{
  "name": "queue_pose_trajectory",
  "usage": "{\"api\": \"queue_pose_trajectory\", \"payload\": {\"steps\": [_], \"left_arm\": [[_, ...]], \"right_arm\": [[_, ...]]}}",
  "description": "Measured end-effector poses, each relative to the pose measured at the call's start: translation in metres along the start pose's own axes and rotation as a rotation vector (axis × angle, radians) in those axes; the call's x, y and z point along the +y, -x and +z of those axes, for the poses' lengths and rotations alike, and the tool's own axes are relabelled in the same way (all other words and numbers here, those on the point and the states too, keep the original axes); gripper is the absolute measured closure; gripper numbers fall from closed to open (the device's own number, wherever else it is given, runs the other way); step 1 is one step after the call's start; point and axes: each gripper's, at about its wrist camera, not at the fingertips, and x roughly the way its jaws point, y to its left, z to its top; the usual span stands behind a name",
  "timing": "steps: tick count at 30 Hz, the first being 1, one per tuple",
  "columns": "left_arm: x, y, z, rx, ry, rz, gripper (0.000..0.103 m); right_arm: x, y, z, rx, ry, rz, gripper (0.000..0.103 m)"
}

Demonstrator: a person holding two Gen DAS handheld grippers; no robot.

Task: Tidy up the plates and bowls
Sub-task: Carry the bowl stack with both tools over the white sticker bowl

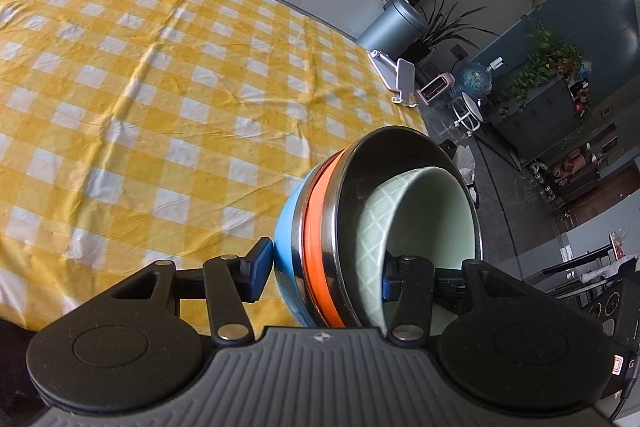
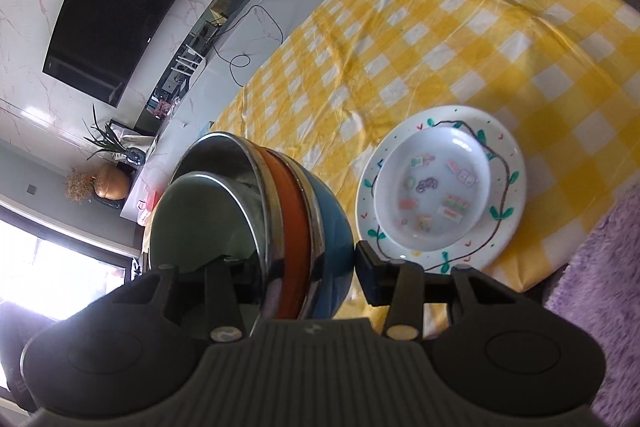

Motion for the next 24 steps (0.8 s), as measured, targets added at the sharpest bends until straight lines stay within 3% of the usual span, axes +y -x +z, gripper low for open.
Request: {"api": "queue_pose_trajectory", "payload": {"steps": [11,24], "left_arm": [[-0.04,-0.049,-0.004,0.062,-0.033,-0.017,0.047],[-0.037,-0.073,0.001,0.072,0.001,0.02,0.047]], "right_arm": [[-0.051,0.021,0.028,-0.061,-0.076,-0.026,0.059],[-0.07,-0.002,0.044,-0.026,-0.092,-0.022,0.059]]}}
